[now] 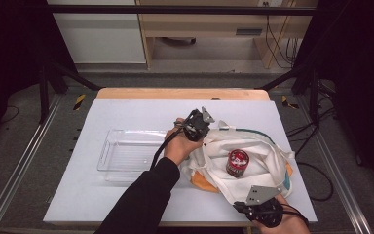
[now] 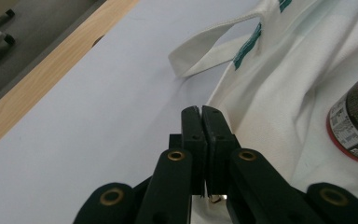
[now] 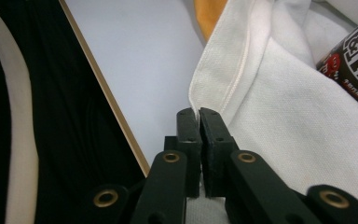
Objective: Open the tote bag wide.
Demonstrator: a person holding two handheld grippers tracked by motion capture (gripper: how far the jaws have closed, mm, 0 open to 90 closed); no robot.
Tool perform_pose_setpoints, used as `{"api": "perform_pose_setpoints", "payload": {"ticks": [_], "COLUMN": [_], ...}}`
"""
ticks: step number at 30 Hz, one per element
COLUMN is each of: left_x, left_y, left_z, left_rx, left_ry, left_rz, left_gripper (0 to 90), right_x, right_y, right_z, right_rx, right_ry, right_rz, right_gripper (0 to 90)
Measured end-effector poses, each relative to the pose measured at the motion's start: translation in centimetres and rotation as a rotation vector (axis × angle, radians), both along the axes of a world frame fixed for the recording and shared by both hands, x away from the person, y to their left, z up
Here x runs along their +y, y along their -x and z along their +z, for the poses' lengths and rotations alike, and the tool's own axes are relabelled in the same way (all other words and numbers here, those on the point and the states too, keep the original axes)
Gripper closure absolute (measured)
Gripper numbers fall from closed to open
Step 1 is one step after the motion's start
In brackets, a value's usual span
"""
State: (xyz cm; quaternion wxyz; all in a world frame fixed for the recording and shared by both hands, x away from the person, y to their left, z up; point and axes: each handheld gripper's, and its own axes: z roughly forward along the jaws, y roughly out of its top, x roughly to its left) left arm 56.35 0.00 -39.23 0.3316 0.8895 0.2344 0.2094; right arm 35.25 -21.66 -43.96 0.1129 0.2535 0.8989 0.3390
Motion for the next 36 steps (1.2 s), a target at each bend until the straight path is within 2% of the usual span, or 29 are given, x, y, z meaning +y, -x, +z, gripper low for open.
{"api": "perform_pose_setpoints", "payload": {"ticks": [4,8,13,18,23,28,36], "left_x": [0.2,0.6,1.3,2.0,2.5,3.1,3.7], "left_y": [0.6,1.6,3.6,5.8,7.8,9.5,10.5], "left_z": [0.5,1.2,2.2,2.2,1.9,1.4,-0.1], "left_rx": [-0.02,-0.053,-0.076,-0.082,-0.076,-0.082,-0.064], "left_ry": [0.029,0.065,0.091,0.096,0.094,0.088,0.101], "left_rz": [-0.006,-0.011,-0.034,-0.063,-0.08,-0.097,-0.08], "left_gripper": [82.0,71.4,63.8,59.4,53.7,50.6,44.5], "right_x": [-0.3,-0.5,-1.0,-1.7,-2.3,-3.7,-5.6], "right_y": [0.2,0.3,0.2,-0.3,-1.2,-2.6,-3.7], "right_z": [0.7,1.7,3.1,4.3,5.1,5.5,5.8], "right_rx": [-0.007,-0.03,-0.055,-0.09,-0.112,-0.122,-0.137], "right_ry": [-0.024,-0.031,-0.049,-0.067,-0.072,-0.065,-0.052], "right_rz": [-0.006,-0.02,-0.042,-0.083,-0.134,-0.211,-0.301], "right_gripper": [74.2,58.3,46.5,37.1,32.6,33.0,34.3]}}
